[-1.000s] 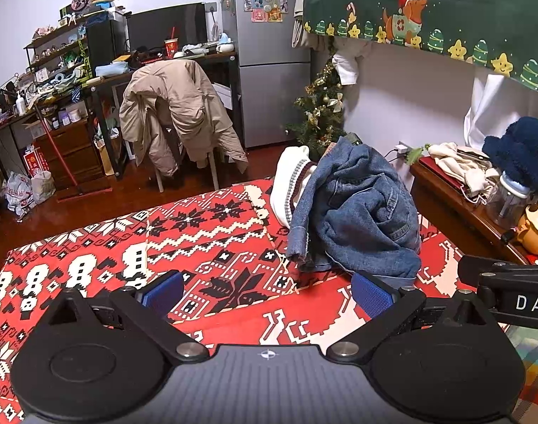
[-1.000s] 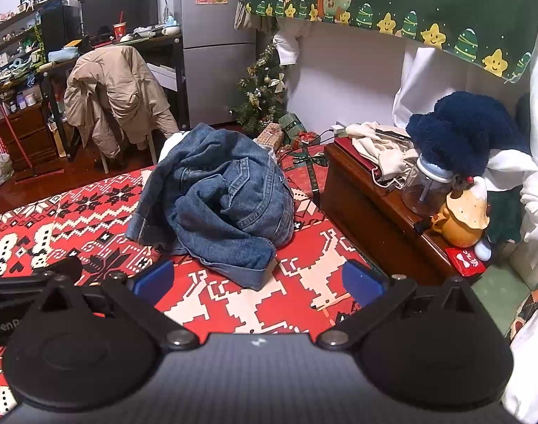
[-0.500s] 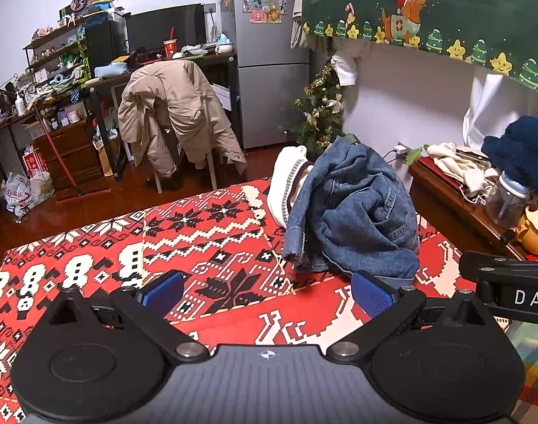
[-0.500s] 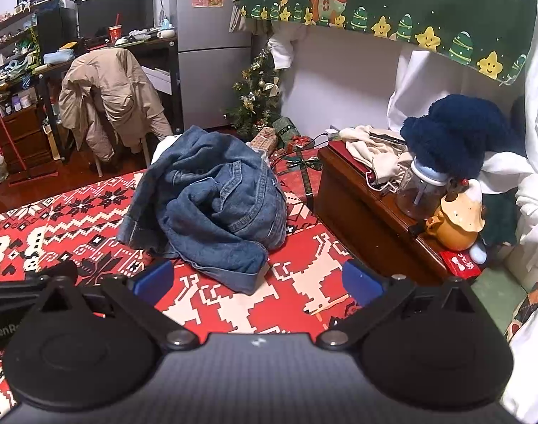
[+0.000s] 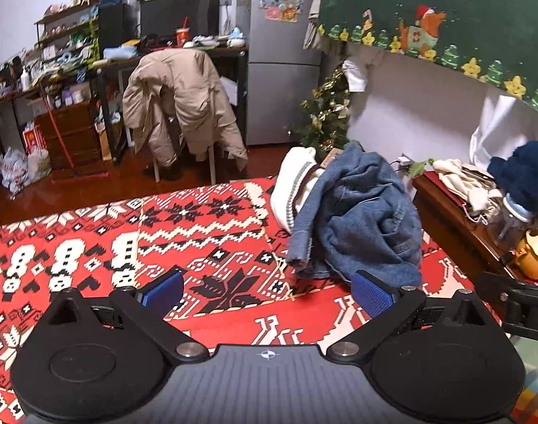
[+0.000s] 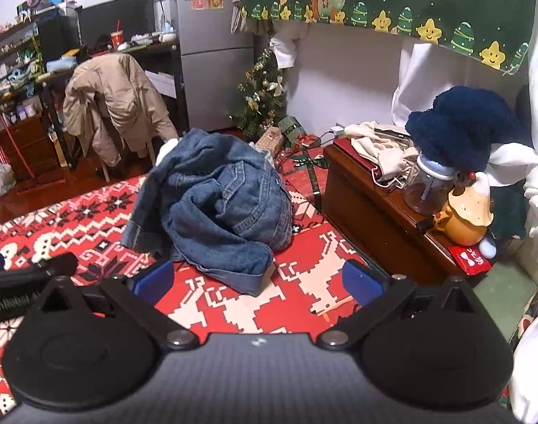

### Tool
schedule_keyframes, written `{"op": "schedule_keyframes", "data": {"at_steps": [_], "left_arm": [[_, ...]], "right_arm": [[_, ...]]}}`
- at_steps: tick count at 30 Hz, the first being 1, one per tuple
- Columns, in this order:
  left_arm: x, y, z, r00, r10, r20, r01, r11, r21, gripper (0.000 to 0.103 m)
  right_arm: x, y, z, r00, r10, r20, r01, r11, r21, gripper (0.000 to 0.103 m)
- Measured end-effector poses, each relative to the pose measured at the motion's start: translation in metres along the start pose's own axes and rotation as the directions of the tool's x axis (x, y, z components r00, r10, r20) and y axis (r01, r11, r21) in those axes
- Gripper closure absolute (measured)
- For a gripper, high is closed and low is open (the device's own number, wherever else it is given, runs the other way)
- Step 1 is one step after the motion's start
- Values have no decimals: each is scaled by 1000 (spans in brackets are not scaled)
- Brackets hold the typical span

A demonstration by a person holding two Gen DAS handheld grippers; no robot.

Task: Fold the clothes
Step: 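Reach into the denim pile and grasp a shorts hem with both grippers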

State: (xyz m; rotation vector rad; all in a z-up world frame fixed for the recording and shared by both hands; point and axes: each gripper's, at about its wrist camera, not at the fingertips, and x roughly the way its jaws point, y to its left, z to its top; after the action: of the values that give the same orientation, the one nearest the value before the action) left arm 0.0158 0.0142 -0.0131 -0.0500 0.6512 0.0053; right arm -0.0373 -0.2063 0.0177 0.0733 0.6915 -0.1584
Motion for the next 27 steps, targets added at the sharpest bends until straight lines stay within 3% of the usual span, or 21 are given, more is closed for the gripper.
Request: {"op": "schedule_keyframes", "data": {"at_steps": [6, 10, 14, 19, 20, 24, 27], "left_arm": [[14, 5, -1, 998, 4, 58, -5, 1000, 15, 1], [40, 9, 3, 997, -73, 16, 73, 997, 9, 0], [68, 8, 9, 995, -91, -41, 91, 996, 9, 1], [87, -1, 20, 990, -143, -18, 143, 989, 34, 1], [92, -4, 22, 988, -151, -20, 152, 988, 40, 3], [122, -12, 26, 988, -146, -56, 149, 987, 59, 23], [139, -16, 25, 985, -155, -70, 160, 985, 70, 31]], "right_arm": [[17, -3, 4, 1000, -13, 3, 13, 998, 54, 1], [34, -4, 9, 999, -43, 22, 41, 995, 93, 1], [57, -1, 15, 997, -78, -5, 78, 992, 95, 1], [82, 9, 31, 997, -75, -24, 77, 993, 86, 1], [87, 11, 36, 998, -65, -25, 67, 994, 92, 1], [109, 14, 43, 999, 35, 6, -35, 988, 152, 1], [124, 13, 34, 991, 113, 65, -123, 976, 180, 1]]}}
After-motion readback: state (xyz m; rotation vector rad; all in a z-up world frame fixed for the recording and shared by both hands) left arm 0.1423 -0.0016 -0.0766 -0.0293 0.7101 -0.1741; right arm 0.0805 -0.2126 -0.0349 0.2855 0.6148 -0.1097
